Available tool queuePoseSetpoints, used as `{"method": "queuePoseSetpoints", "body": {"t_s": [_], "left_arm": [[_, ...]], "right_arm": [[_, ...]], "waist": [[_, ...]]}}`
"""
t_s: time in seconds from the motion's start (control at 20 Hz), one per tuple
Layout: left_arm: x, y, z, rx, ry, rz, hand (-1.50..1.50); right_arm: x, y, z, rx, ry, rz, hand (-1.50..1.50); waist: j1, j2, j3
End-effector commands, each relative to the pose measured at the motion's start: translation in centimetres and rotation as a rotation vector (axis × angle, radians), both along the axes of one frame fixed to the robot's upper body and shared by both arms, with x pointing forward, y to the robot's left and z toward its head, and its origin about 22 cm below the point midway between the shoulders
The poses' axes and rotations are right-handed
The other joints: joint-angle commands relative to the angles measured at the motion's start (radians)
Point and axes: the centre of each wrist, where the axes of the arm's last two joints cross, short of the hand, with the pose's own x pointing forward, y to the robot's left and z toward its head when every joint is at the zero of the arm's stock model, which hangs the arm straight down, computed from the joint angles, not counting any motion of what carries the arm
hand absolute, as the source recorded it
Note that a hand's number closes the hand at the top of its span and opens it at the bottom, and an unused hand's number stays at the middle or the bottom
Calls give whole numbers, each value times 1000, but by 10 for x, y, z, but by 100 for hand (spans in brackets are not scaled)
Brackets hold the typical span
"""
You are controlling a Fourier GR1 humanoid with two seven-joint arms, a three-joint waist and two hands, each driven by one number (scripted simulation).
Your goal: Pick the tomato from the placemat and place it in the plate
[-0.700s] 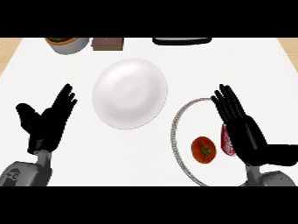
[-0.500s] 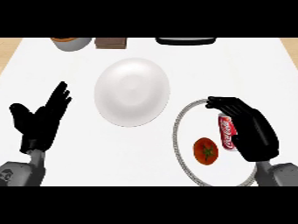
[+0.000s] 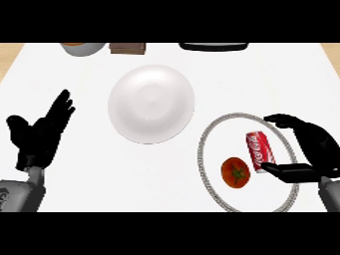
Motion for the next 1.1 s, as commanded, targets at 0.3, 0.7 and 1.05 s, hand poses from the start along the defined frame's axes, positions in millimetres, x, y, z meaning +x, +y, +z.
{"method": "queuePoseSetpoints", "body": {"t_s": [0.3, 0.7, 1.05], "left_arm": [[6, 7, -13, 8, 12, -6, 0], [-3, -3, -13, -1, 0, -2, 0], [16, 1, -1, -6, -1, 5, 0]], "right_arm": [[-2, -49, -29, -391, -110, 116, -150], [-15, -29, -19, -531, -98, 113, -150], [-14, -1, -16, -752, -81, 138, -150]], "waist": [[-2, -1, -2], [-10, -6, -2], [-11, -4, -2]]}}
